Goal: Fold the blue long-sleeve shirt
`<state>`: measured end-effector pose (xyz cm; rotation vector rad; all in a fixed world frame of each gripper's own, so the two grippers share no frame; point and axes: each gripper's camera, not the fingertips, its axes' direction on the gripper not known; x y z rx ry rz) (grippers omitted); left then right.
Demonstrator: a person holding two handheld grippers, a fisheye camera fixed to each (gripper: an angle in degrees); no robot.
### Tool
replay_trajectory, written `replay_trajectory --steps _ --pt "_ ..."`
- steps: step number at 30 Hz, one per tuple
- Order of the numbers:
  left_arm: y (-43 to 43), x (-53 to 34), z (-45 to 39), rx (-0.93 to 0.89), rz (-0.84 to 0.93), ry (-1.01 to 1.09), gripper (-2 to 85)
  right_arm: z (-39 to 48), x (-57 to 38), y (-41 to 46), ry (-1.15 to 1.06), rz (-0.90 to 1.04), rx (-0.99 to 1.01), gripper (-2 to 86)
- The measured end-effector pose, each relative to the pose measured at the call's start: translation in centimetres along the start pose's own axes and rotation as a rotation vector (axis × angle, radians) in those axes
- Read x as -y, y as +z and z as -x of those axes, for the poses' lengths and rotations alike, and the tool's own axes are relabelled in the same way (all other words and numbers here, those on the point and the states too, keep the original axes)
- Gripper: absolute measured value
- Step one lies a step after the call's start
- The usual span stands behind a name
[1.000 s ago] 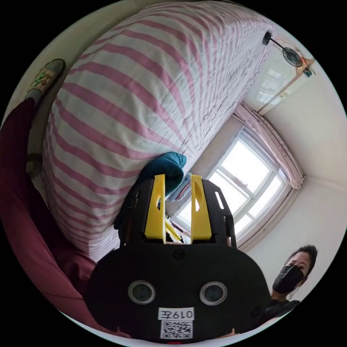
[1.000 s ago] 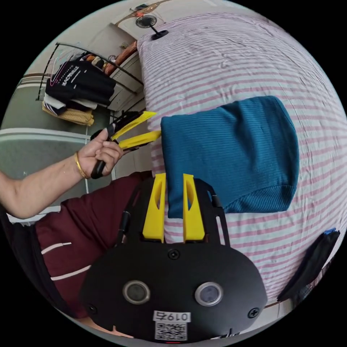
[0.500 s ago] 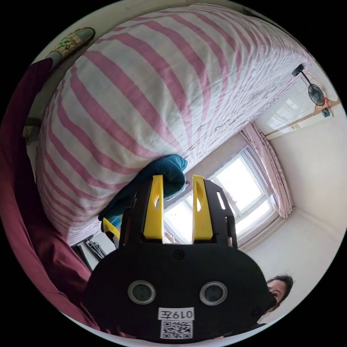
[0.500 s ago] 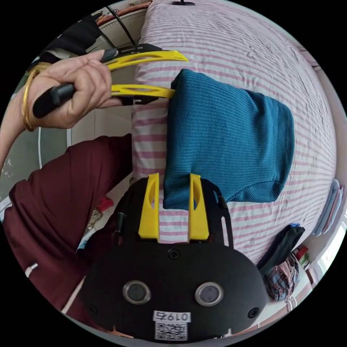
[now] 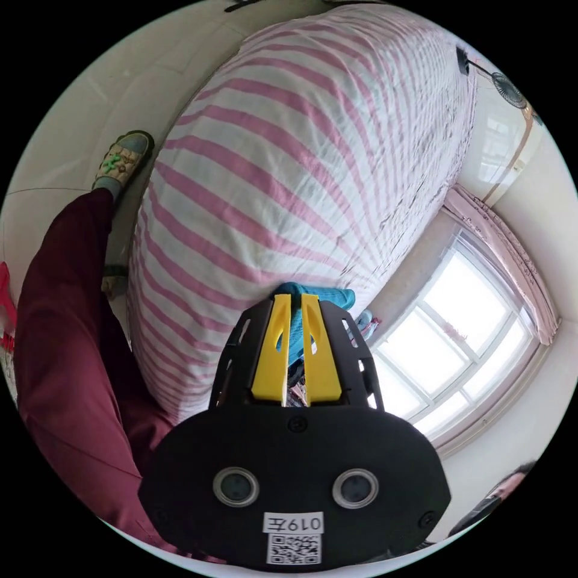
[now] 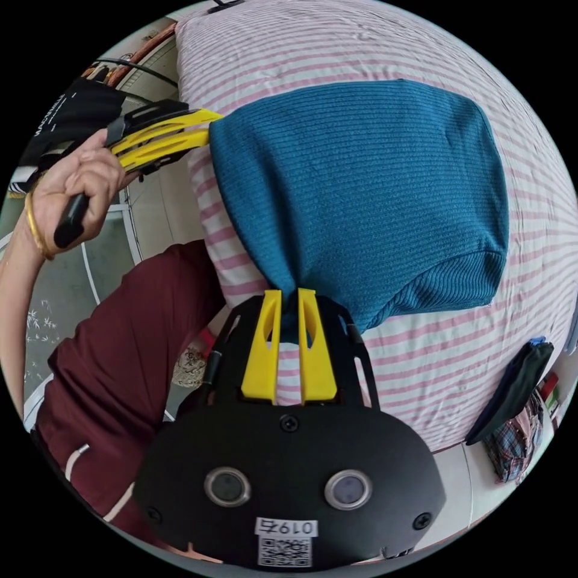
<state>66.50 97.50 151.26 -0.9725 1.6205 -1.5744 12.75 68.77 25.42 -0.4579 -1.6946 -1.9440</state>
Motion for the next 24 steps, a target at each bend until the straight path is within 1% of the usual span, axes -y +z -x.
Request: replay_trajectory --steps 3,4,6,8,10,12,13,15,17,20,24 --pt "0.4 1.4 0.5 -0.023 0.047 -0.022 2.6 -0.5 0.2 -0.2 -0.027 0.000 0.050 5.9" --pt "0.5 1.8 0.7 -0.038 0.071 -0.038 2.6 -0.8 0.2 -0.5 -0.047 -0.005 0.103 5.9" --pt "0.5 2.2 0.3 -0.023 0.093 -0.029 2.5 -1.2 0.0 -1.3 -0.093 -0.005 0.144 5.2" --pt "0.5 2.3 -1.0 0.041 0.118 0.035 2.3 -1.6 -0.4 -2.6 -0.165 -0.037 0.190 3.8" --pt "0.5 2.3 -1.6 0.066 0.132 0.058 2.2 -3.3 -0.9 -5.4 -0.212 -0.157 0.218 4.4" --pt "0.5 2.3 -1.9 0.069 0.145 0.059 2.1 -5.9 -0.5 -7.7 -0.158 -0.272 0.194 7.8" --pt "0.4 2.4 -2.0 0.071 0.150 0.062 2.1 -8.4 0.3 -9.0 -0.099 -0.333 0.226 8.2" --pt "0.4 2.4 -2.1 0.063 0.156 0.056 2.0 -12.2 2.0 -10.6 -0.009 -0.381 0.279 8.3" --pt "0.3 2.4 -2.0 0.046 0.157 0.042 1.9 -15.4 3.9 -11.9 0.057 -0.438 0.288 8.5" --pt "0.1 2.2 -2.1 0.033 0.158 0.031 1.8 -18.6 8.0 -12.2 0.083 -0.375 0.286 9.9" --pt "-0.2 2.1 -2.5 0.029 0.163 0.021 1.9 -19.7 12.2 -10.5 0.038 -0.197 0.236 9.8"
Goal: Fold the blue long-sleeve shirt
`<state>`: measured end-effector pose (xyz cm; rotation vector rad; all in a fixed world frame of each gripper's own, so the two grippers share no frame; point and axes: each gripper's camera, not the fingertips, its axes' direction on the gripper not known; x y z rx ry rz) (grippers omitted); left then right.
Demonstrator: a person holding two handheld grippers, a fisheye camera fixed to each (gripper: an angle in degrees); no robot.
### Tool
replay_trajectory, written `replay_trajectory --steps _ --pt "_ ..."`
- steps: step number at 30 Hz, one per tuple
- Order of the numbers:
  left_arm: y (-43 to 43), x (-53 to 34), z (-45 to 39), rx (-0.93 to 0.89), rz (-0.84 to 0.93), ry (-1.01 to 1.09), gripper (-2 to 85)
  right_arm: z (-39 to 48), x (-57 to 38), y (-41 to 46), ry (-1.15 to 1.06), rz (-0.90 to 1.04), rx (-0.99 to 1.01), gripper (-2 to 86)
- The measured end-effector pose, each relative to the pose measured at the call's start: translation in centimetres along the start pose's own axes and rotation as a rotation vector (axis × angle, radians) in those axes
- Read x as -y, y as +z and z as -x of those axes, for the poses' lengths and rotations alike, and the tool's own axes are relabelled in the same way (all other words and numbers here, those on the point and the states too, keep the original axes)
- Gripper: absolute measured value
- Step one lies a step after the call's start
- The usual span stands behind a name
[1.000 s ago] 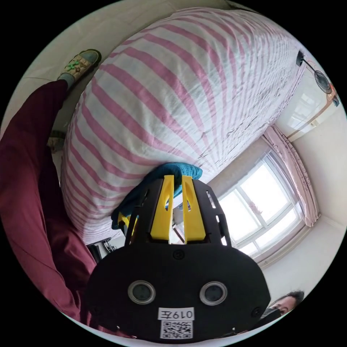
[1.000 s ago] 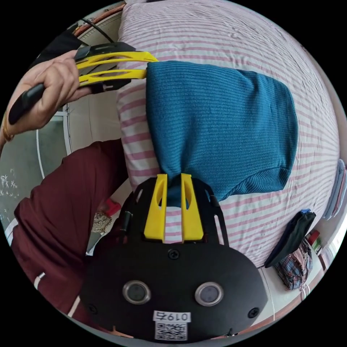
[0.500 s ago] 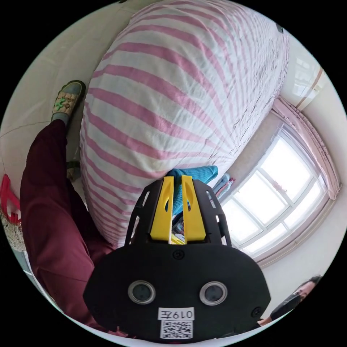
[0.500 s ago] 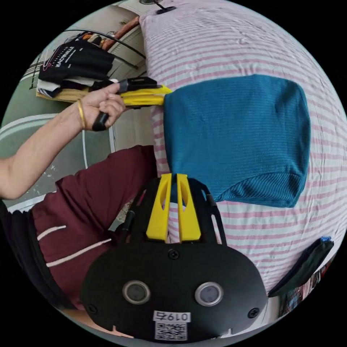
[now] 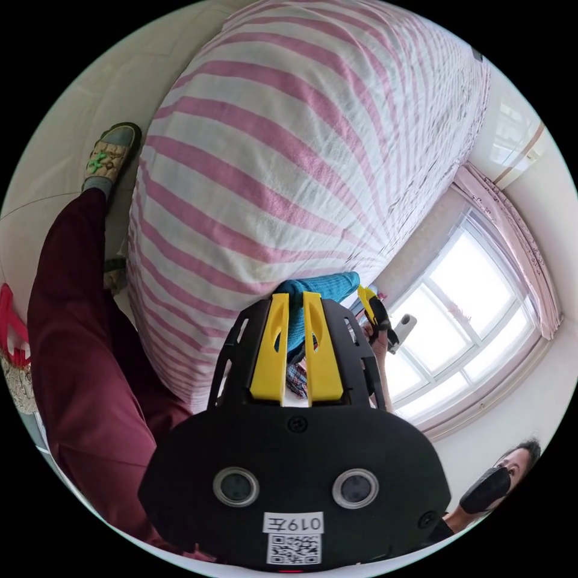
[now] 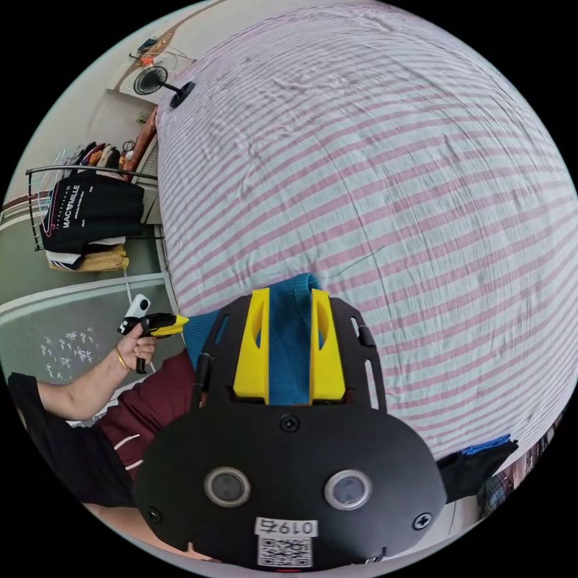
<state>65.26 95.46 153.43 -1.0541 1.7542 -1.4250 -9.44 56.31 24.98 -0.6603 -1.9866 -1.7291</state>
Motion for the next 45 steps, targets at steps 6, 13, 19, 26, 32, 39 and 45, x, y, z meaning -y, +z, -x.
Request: replay_trajectory --steps 6,13,19,26,32,39,45 --pt "-0.5 -0.4 -0.5 -0.006 -0.013 -0.032 1.9 -2.7 0.8 1.6 0.056 0.038 0.092 0.3" --pt "-1.1 -2.0 0.0 -0.089 -0.091 -0.108 1.5 -4.3 -0.2 2.2 0.077 0.013 0.103 6.8" --pt "-1.8 -2.1 -0.8 -0.083 -0.018 -0.091 1.2 -3.3 -2.5 0.9 0.038 -0.011 -0.072 8.8" --pt "-2.4 -2.4 -0.2 -0.145 0.053 -0.132 1.2 5.1 -8.3 1.3 -0.193 -0.172 0.057 -0.4" --pt "-3.1 -2.9 -0.7 -0.103 0.091 -0.119 1.2 11.5 -14.4 9.6 -0.316 -0.027 -0.002 -0.9" --pt "-4.9 -3.6 -1.9 0.005 0.141 -0.019 1.3 12.0 -17.0 13.8 -0.272 0.023 -0.196 -1.0" --pt "-7.3 -6.4 -5.8 0.136 0.129 0.265 1.1 10.1 -19.4 12.5 -0.141 -0.017 -0.047 -0.8"
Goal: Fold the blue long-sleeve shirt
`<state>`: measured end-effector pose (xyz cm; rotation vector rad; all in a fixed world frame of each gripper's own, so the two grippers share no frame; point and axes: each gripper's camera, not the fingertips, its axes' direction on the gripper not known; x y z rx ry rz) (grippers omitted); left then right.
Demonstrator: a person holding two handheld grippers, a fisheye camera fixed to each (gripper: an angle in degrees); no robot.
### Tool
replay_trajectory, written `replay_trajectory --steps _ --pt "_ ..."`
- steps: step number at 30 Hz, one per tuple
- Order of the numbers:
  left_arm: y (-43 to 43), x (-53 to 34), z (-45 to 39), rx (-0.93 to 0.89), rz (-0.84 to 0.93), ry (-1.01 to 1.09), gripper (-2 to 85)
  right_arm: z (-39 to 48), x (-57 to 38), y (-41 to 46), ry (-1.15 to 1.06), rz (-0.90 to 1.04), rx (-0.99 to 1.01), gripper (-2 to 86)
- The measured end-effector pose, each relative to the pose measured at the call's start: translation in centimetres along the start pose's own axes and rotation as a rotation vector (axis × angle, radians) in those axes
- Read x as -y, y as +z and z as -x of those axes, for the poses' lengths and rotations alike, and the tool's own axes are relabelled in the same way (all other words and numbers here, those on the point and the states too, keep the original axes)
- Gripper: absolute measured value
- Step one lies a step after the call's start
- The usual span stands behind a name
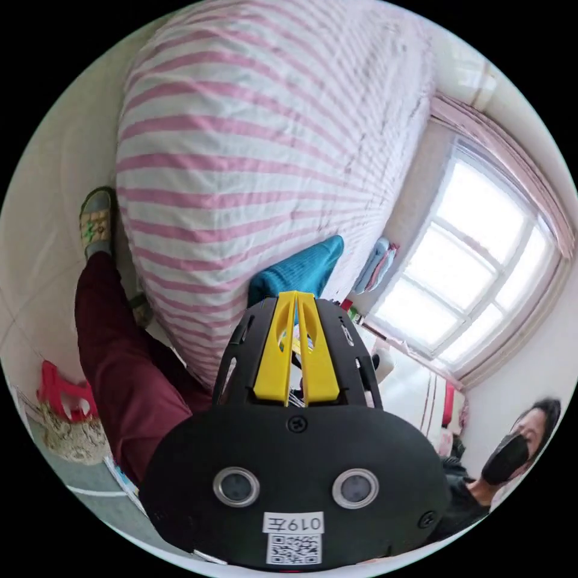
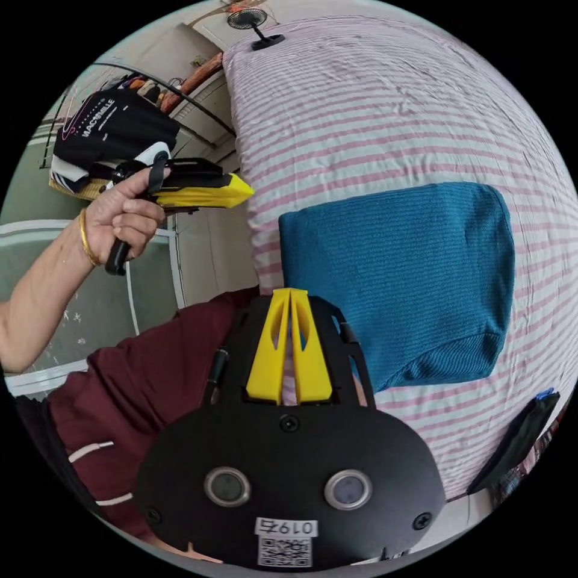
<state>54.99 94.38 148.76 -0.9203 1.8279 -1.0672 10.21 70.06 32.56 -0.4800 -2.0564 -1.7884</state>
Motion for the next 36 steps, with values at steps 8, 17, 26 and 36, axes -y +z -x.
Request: replay_trajectory --steps 8,17,26,36 --pt "8.1 -2.2 -7.4 0.347 0.199 0.493 0.9 -6.5 -13.1 -2.7 0.515 -0.208 0.146 6.5" --pt "8.7 -1.9 -4.4 0.295 0.242 0.456 0.7 -10.8 -18.4 1.3 0.891 -0.362 0.450 10.8" --pt "7.7 -1.9 -3.8 0.248 0.262 0.502 0.7 -14.1 -23.0 4.0 1.121 -0.453 0.594 4.2" --pt "7.0 -1.1 -4.4 0.168 0.335 0.524 0.8 -16.3 -25.7 3.6 0.944 -0.403 0.634 9.9"
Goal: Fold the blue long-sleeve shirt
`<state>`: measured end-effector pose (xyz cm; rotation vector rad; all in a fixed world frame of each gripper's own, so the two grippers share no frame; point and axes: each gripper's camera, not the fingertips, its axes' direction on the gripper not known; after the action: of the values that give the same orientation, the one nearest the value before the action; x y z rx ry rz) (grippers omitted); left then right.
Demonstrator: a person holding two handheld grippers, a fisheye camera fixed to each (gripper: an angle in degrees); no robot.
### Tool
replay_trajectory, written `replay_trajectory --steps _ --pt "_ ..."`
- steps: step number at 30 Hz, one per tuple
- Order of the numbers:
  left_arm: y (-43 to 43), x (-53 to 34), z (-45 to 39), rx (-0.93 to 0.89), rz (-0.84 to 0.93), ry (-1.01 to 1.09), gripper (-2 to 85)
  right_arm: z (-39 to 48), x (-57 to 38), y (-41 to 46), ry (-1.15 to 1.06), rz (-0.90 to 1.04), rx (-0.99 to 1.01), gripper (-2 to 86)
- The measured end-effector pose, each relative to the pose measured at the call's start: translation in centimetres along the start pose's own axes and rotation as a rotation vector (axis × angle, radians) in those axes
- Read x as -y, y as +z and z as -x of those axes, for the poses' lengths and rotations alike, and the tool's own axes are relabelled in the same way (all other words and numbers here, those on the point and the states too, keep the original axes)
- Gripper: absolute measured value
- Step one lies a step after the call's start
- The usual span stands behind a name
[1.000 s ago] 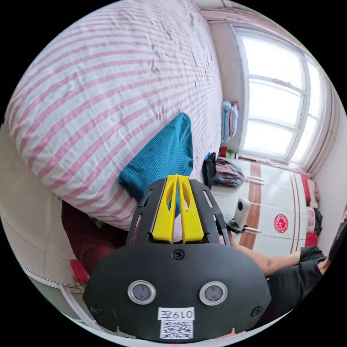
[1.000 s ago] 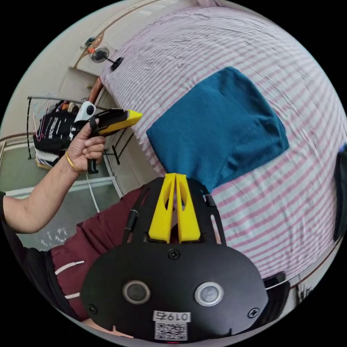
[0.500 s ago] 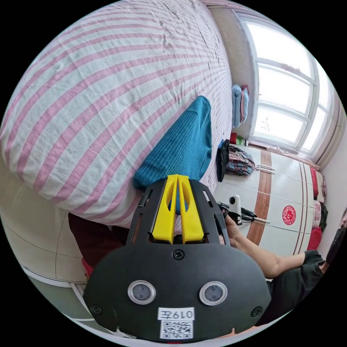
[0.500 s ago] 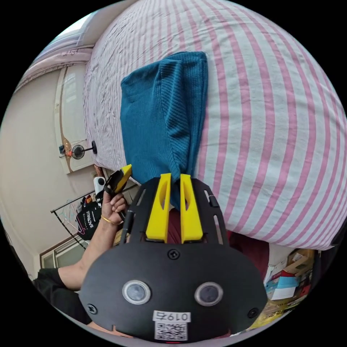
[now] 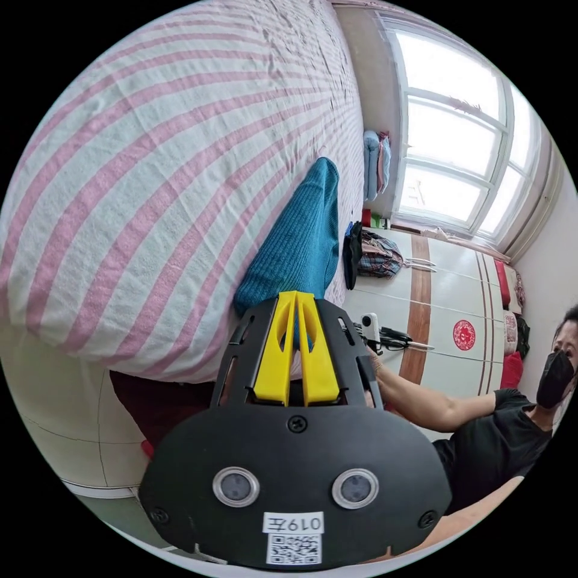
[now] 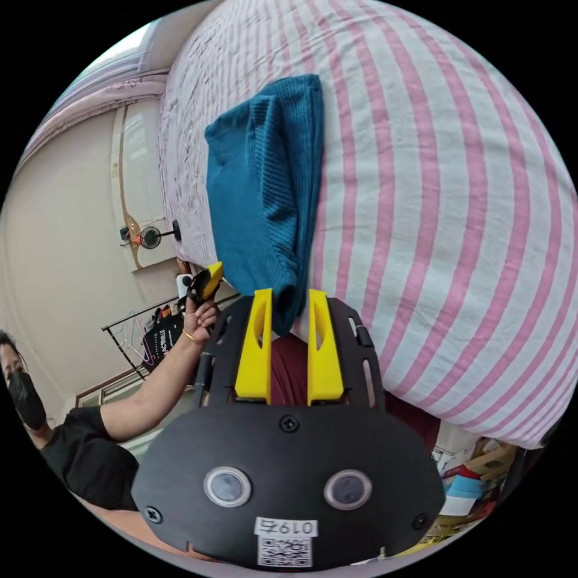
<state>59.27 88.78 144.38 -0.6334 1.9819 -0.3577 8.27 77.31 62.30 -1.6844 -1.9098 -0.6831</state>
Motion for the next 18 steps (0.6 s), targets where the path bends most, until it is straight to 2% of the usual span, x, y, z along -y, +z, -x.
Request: replay_trajectory --steps 6,8,9,10,12,18 --pt "-0.9 0.2 -1.4 -0.035 -0.017 0.039 0.8 0.5 1.4 -2.4 -0.035 -0.032 -0.062 11.8" --pt "-1.2 0.1 -1.9 -0.018 -0.017 0.040 0.8 0.0 2.0 -1.9 -0.019 0.034 0.023 11.7" --pt "-1.1 0.1 -2.0 0.010 -0.001 0.040 0.8 -0.4 2.3 -1.2 -0.007 0.133 0.064 11.3" --pt "-0.9 0.2 -2.1 0.061 0.030 0.045 0.8 -0.6 2.2 -1.1 -0.001 0.160 0.006 10.6" --pt "-0.9 0.3 -2.0 0.051 0.030 0.033 0.8 -0.6 1.6 -1.7 -0.023 0.132 -0.060 9.8" --pt "-1.4 1.1 -3.1 0.101 0.056 0.052 0.8 -2.0 1.0 -5.0 -0.002 0.096 -0.149 9.6"
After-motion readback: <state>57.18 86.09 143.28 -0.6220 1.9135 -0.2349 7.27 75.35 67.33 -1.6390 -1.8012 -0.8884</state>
